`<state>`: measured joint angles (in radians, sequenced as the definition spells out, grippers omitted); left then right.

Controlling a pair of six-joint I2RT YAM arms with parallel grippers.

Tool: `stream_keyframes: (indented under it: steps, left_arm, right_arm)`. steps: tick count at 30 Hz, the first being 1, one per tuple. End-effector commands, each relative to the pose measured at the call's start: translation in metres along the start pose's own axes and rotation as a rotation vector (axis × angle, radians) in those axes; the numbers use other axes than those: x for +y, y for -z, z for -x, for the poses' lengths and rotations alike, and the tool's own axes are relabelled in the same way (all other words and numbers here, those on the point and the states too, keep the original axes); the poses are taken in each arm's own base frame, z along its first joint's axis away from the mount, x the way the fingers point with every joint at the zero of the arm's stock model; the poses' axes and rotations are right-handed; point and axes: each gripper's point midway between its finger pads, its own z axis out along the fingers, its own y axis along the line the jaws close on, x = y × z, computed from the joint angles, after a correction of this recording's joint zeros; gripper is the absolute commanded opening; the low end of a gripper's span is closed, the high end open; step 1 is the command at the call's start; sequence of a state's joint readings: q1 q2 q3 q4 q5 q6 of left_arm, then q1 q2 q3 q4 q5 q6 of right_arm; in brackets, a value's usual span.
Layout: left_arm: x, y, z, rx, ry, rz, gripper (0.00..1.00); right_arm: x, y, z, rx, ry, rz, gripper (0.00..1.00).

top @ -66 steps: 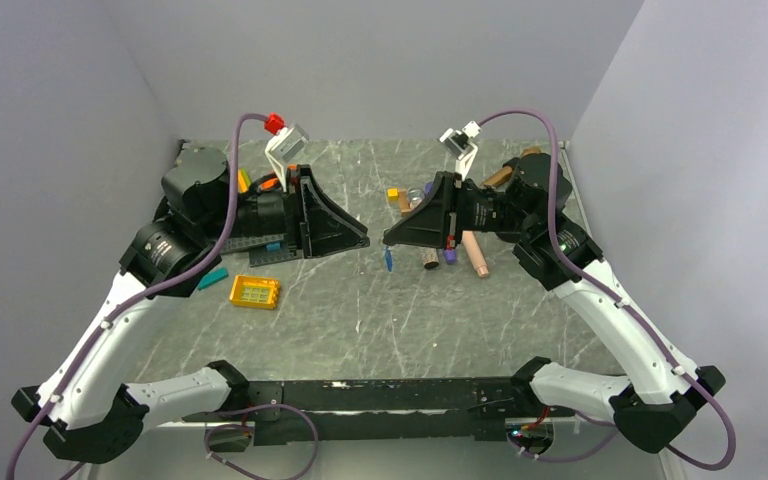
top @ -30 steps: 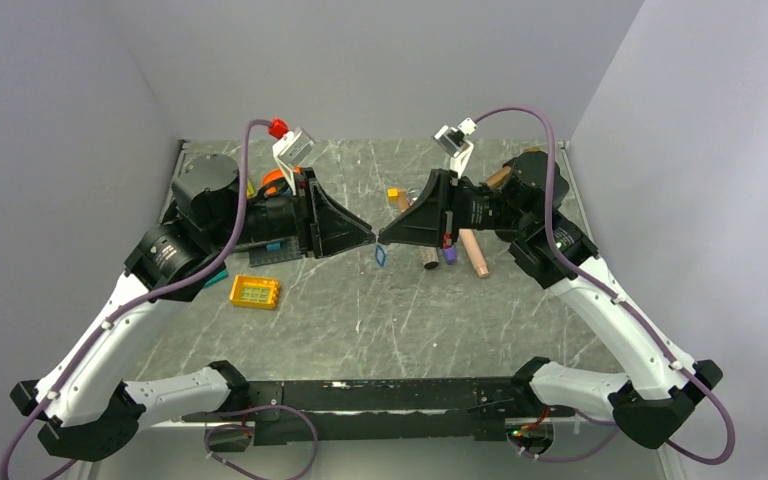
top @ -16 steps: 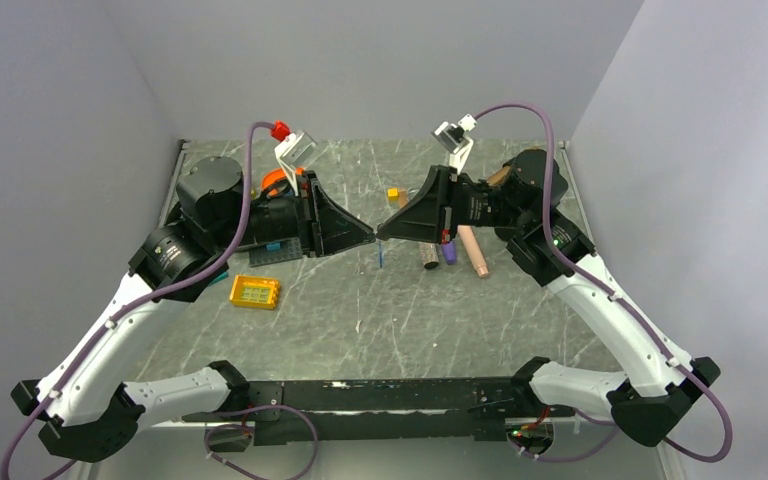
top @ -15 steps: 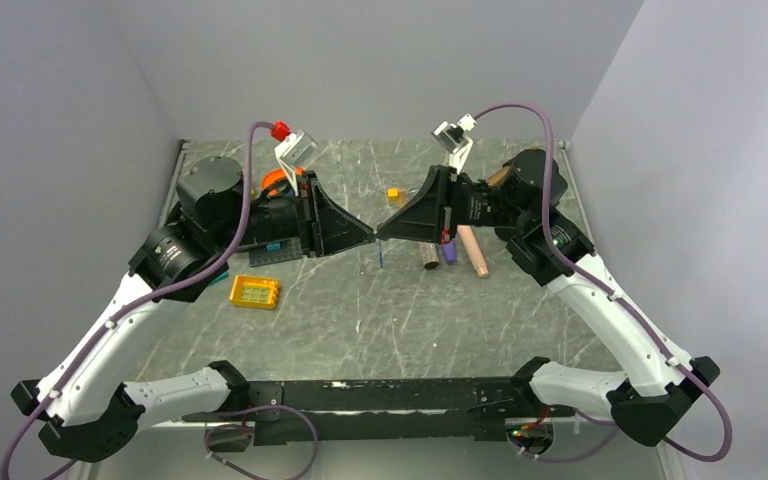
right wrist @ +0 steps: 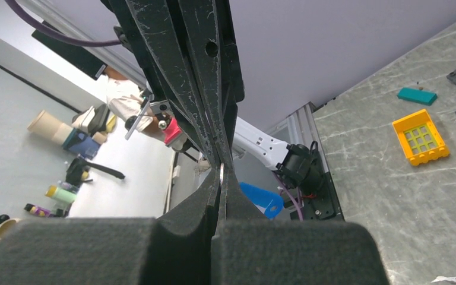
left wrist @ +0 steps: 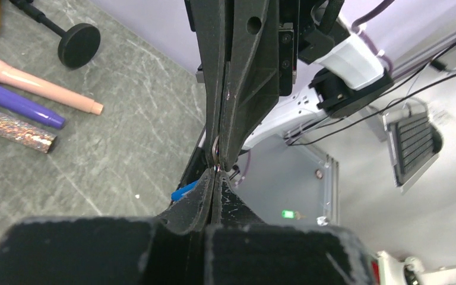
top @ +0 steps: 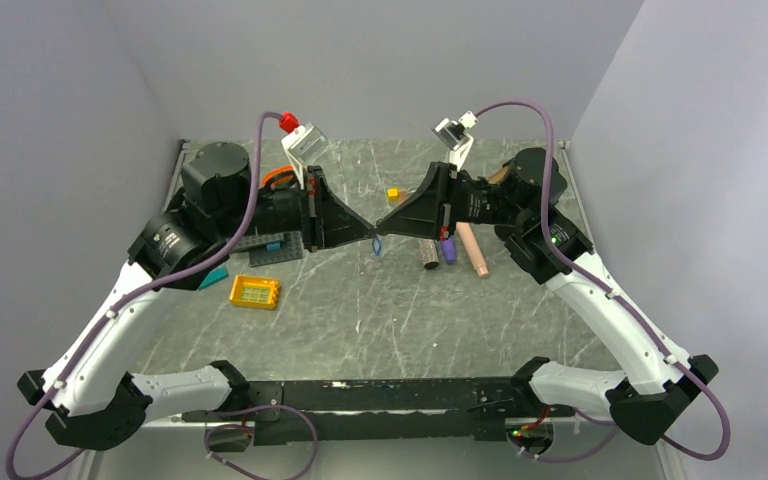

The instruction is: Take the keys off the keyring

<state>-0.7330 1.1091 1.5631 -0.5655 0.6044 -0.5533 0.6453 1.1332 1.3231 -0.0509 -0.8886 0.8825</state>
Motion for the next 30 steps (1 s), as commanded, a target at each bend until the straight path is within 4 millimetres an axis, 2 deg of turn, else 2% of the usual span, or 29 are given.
stream_keyframes:
  steps: [1,5,12,30]
  left_arm:
    - [0.002,0.002,0.0,0.081,-0.093,0.021,0.0]
    - [0.002,0.004,0.001,0.145,-0.143,0.032,0.0]
    - [0.002,0.008,-0.009,0.228,-0.176,0.019,0.0]
    - [0.0,0.01,-0.023,0.286,-0.197,-0.033,0.0]
  right_arm:
    - [0.024,0.002,0.004,0.004,0.082,0.077,0.0]
    - [0.022,0.006,-0.009,0.076,0.085,0.07,0.0]
    - [0.026,0.011,-0.02,0.14,0.104,0.095,0.0]
    - [0.031,0.02,-0.04,0.226,0.086,0.115,0.0]
